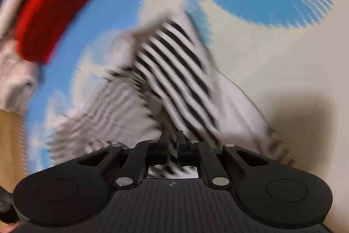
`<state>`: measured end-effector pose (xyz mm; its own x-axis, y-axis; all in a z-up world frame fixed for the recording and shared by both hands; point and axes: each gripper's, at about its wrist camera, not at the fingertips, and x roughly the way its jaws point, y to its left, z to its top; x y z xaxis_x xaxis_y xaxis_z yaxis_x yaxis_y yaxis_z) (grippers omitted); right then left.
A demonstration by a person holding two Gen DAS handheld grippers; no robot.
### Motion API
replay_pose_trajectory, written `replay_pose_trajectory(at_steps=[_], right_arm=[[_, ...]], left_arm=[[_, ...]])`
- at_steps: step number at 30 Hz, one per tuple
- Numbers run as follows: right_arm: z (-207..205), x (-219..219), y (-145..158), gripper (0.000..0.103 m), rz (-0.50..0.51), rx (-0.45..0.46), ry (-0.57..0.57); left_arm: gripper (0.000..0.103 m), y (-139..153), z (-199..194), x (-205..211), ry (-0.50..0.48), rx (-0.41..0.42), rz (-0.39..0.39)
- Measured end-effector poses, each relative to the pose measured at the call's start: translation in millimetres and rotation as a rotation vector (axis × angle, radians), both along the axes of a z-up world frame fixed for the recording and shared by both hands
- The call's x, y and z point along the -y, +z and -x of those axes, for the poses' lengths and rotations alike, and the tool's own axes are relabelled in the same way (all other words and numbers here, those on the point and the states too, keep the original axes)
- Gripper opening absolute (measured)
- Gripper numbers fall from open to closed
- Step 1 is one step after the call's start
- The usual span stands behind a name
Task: Fold small clothes
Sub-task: 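Fold the hood down with the left gripper while the right gripper grasps the garment edge, then open both grippers and lift them away from the folded garment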
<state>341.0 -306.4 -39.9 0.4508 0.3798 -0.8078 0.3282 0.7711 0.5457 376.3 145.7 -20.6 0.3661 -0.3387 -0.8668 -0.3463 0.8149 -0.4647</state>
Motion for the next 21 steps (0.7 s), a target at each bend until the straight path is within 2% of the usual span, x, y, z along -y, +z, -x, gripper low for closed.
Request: replay_pose_trajectory(at_steps=[1,3,5,6,7,8,9,10,13,15,17,21], right_arm=[[-3,-4,6,0.034,0.0,0.037,0.006],[-10,-14,9,0.046,0.026,0.063,0.023],[-16,-24,2,0.046,0.038,0.037,0.037],[-20,-27,-4,0.045,0.039,0.017,0.045],[-21,-30,-9,0.04,0.036,0.003,0.05],[-21,-32,-12,0.031,0.034,0.0,0.055],[-22,-36,-11,0.006,0.031,0.008,0.061],[-20,-35,-7,0.005,0.023,0.034,0.053],[-12,-22,33,0.005,-0.04,0.229,-0.024],[-4,-13,54,0.005,-0.041,0.325,-0.054],[0,-7,55,0.005,-0.012,0.303,-0.069],[-3,-7,-4,0.005,0.031,-0.031,-0.05]], left_arm=[[0.044,0,0,0,0.019,0.016,0.022],[0.048,0,-6,3,0.029,0.035,0.036],[0.047,-6,-9,12,0.01,0.022,0.029],[0.043,-11,-12,16,0.014,0.011,0.017],[0.035,-13,-12,14,0.032,0.004,0.0],[0.004,-12,-13,11,0.047,0.008,-0.008],[0.0,-8,-12,8,0.059,0.026,-0.005],[0.0,1,-10,6,0.069,0.069,0.011],[0.0,34,-7,4,0.044,0.234,0.024],[0.0,41,-3,1,0.04,0.264,0.02],[0.001,26,-6,-1,0.025,0.173,-0.017],[0.001,-27,-7,6,-0.015,-0.098,-0.103]])
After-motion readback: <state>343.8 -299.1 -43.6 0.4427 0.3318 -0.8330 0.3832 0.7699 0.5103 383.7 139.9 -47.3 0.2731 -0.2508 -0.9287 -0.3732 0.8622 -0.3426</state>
